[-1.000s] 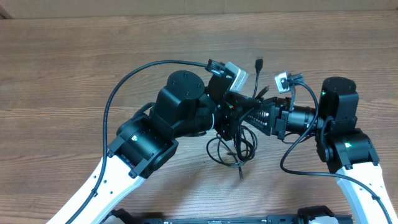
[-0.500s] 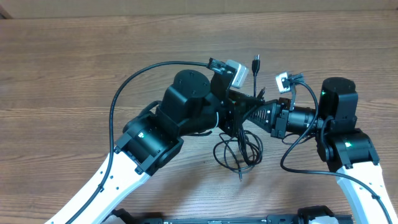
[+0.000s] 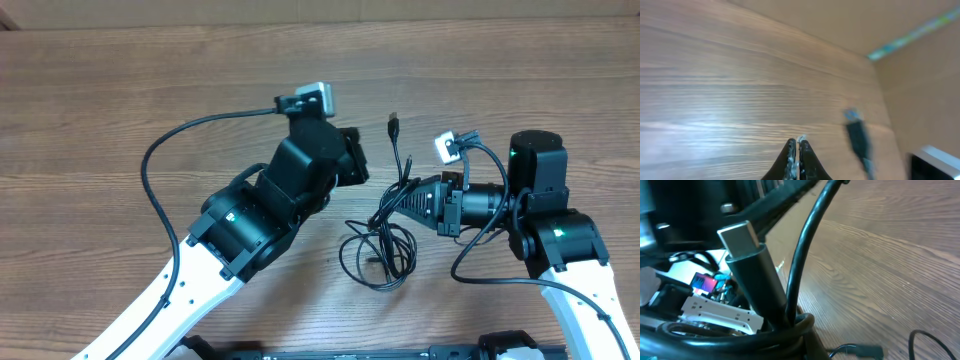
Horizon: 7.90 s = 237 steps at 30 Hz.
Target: Untangle cables
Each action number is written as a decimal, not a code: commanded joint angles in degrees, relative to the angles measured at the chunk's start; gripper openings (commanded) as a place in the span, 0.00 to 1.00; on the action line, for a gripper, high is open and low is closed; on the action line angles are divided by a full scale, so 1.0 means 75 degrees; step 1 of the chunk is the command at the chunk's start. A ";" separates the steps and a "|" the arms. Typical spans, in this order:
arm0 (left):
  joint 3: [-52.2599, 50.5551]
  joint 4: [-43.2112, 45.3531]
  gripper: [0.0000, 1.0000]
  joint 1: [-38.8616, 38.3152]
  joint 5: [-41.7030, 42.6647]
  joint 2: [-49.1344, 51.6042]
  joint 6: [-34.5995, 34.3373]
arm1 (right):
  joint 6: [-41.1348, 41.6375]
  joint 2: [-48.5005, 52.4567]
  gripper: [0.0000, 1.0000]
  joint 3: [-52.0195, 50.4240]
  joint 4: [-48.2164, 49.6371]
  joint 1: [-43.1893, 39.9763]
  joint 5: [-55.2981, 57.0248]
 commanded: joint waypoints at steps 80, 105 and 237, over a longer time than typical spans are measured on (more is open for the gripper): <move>0.0114 -0.0219 0.04 0.0044 0.1343 0.0280 0.4130 | -0.0391 -0.0070 0.04 0.0055 -0.0938 0.0038 0.1265; 0.0114 0.0102 0.04 0.0702 0.1760 0.0280 0.2384 | -0.1486 -0.0070 0.17 0.0055 -0.1274 0.0035 0.0979; 0.0114 -0.1014 0.04 0.1043 0.2401 0.0297 -0.0353 | -0.1081 -0.0070 0.45 0.0055 -0.1253 0.0032 0.1743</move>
